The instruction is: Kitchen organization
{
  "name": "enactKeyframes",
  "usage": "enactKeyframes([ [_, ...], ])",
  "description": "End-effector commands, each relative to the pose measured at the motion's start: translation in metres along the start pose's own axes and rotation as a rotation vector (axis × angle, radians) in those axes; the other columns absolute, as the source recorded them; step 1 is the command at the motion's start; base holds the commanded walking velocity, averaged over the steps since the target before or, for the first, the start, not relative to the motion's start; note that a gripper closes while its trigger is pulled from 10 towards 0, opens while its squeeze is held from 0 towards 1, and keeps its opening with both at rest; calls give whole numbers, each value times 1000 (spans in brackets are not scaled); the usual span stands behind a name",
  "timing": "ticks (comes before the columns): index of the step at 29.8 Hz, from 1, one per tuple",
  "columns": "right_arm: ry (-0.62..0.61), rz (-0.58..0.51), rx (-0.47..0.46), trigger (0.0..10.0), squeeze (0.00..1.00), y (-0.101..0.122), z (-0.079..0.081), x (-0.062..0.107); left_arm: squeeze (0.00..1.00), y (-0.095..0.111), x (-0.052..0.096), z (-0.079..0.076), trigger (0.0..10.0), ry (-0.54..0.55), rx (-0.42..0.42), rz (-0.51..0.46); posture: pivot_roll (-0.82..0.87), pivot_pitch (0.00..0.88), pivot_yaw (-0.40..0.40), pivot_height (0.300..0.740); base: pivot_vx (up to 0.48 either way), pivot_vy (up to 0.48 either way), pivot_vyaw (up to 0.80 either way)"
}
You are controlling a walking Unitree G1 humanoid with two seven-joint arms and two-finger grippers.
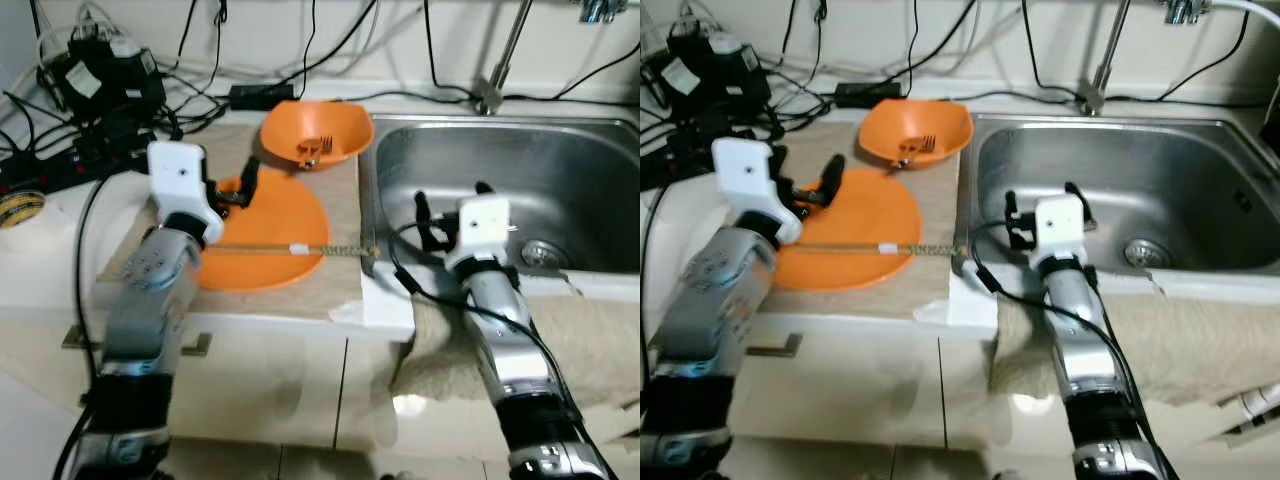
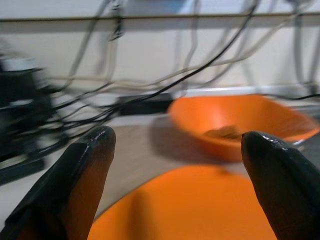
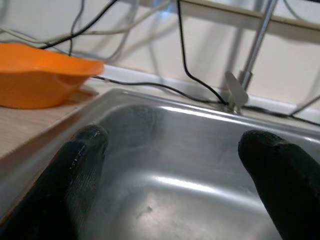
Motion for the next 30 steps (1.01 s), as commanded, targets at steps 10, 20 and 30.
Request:
enactKeyframes([
  [10,-29,83,61,10000,0,11,-24,50,0,21,26,-3,10000,12,2,-23,52,0,39,736,0,0,0],
  [20,-70,158,111,10000,0,37,-27,101,0,7,67,-15,10000,-95,-7,94,44,0,19,736,0,0,0],
  [30,-53,211,113,10000,0,36,-22,101,0,28,60,-12,10000,-233,-130,78,57,0,8,736,0,0,0],
])
Point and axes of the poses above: a point about 5 cm out from each wrist's last joint towards the gripper, its own x axis pointing back from the gripper into the wrist, its own y axis along the axis of the wrist's last joint, z = x × y, the point moved 5 cm from there along -x, pointing out of the wrist towards the gripper, and after that the axes turned 2 degrees about -x, right-handed, at the moved point
